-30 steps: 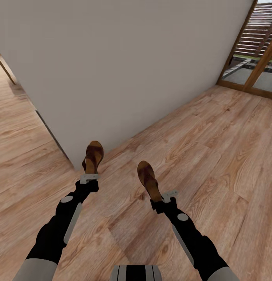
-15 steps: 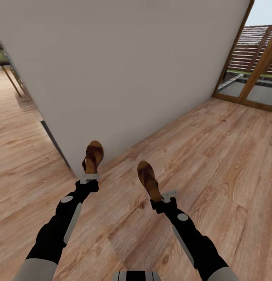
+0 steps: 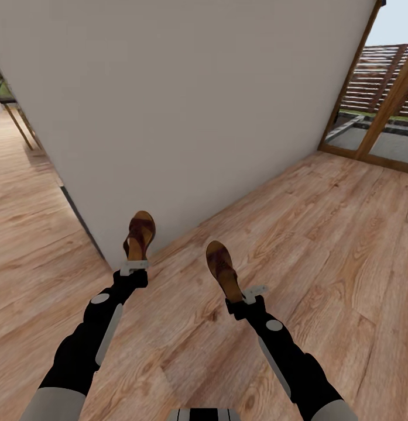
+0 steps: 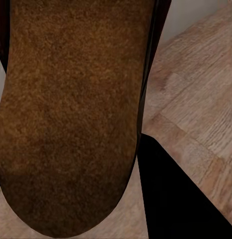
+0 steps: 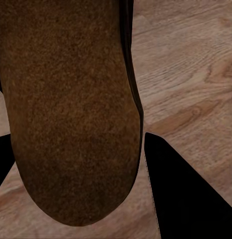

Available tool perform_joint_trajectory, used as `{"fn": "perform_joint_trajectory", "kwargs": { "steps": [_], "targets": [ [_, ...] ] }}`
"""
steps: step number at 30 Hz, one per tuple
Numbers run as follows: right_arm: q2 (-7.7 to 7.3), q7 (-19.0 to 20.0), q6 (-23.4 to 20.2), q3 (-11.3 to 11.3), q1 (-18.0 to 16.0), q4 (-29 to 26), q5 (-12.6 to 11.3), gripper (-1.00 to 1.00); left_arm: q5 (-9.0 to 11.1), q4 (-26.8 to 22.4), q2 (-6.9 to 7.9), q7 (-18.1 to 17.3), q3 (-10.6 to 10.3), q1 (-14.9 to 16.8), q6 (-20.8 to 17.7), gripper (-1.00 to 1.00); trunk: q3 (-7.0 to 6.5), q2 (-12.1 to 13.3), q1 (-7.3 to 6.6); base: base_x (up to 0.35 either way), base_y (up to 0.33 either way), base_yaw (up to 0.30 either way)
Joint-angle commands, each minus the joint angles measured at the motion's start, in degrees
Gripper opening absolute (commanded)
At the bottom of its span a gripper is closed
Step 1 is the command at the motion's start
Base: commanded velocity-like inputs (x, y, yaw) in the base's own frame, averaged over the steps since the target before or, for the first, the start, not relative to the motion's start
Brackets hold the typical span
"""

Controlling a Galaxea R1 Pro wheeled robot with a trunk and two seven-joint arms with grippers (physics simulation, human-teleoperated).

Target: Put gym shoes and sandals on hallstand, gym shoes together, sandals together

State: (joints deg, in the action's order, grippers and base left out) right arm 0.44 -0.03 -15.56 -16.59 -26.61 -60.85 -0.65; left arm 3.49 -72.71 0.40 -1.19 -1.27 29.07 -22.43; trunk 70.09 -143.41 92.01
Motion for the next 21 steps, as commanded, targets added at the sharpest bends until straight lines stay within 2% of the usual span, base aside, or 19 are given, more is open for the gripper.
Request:
{"fn": "perform_joint_trajectory", "kwargs": {
  "steps": [1, 6, 21],
  "targets": [
    [0.0, -0.06, -0.34, -0.02, -0.02, -0.08, -0.23, -1.0, 0.15, -0.07, 0.04, -0.13, -0.05, 0.02, -0.34, -1.0, 0.04, -0.02, 0.02, 0.309, 0.0, -0.019],
    [0.0, -0.06, -0.34, -0.03, -0.02, -0.07, -0.23, -1.0, 0.15, -0.1, 0.04, -0.13, -0.05, 0.02, -0.34, -1.0, 0.04, -0.02, 0.02, 0.328, 0.0, -0.161],
    [0.0, -0.06, -0.34, -0.05, -0.02, -0.06, -0.23, -1.0, 0.12, -0.09, 0.04, -0.13, -0.05, 0.02, -0.34, -1.0, -0.08, -0.02, 0.02, 0.344, 0.0, -0.286]
  ]
}}
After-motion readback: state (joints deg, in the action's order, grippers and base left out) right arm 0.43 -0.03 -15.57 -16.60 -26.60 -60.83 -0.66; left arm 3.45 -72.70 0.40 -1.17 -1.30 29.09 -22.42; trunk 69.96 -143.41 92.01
